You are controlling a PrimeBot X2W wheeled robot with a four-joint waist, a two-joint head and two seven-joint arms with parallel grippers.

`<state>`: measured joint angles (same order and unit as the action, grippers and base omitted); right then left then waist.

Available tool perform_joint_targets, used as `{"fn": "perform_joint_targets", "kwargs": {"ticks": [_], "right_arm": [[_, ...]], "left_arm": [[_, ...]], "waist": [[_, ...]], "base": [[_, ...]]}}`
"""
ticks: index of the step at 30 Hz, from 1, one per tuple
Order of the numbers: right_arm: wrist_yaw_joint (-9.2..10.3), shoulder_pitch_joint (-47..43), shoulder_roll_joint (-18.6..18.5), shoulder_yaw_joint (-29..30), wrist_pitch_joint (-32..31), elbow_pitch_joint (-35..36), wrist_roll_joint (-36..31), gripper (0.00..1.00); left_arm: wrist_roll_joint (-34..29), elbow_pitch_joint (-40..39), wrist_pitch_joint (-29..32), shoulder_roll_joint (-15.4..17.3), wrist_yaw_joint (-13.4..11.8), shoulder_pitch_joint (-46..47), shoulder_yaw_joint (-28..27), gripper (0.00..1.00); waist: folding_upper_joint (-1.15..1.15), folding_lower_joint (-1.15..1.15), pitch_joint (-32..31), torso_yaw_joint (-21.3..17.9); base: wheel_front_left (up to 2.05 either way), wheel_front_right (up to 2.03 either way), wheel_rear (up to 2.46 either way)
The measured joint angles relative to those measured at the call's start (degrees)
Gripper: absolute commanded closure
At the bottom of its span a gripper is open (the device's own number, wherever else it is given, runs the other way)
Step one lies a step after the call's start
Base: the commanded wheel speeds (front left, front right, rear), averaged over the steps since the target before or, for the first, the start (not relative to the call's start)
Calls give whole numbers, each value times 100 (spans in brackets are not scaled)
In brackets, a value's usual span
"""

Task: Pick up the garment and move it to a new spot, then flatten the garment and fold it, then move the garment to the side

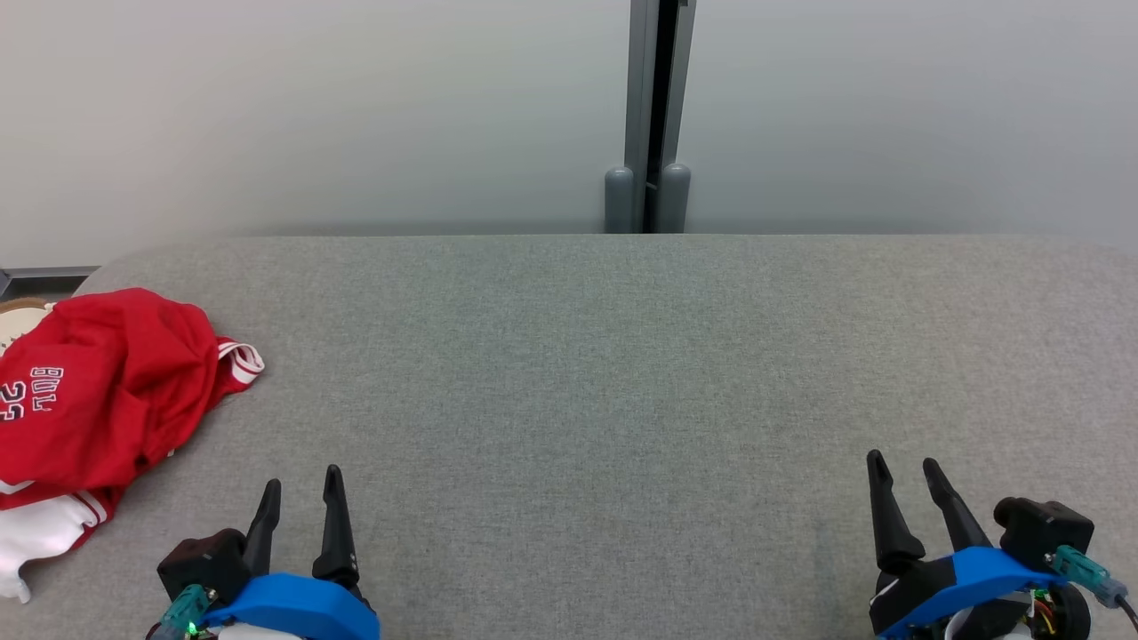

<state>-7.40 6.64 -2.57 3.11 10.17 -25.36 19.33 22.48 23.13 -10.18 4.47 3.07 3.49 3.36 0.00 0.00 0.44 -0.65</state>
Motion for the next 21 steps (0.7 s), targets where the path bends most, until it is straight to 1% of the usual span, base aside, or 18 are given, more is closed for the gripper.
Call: {"fn": "perform_joint_targets", "kwargs": {"ticks": [12,21], "right_arm": [[-1,-1,-3,-8,149,-113,-644,0],[-8,2,-7,4,253,-45,-996,0]], "left_arm": [[-693,109,-154,13,-4,-74,57,0],[-1068,82,-256,0,-41,-100,-15,0]], "waist": [[0,0,10,-24],[0,0,13,-8]], "base": [[0,0,0],[0,0,0]]}}
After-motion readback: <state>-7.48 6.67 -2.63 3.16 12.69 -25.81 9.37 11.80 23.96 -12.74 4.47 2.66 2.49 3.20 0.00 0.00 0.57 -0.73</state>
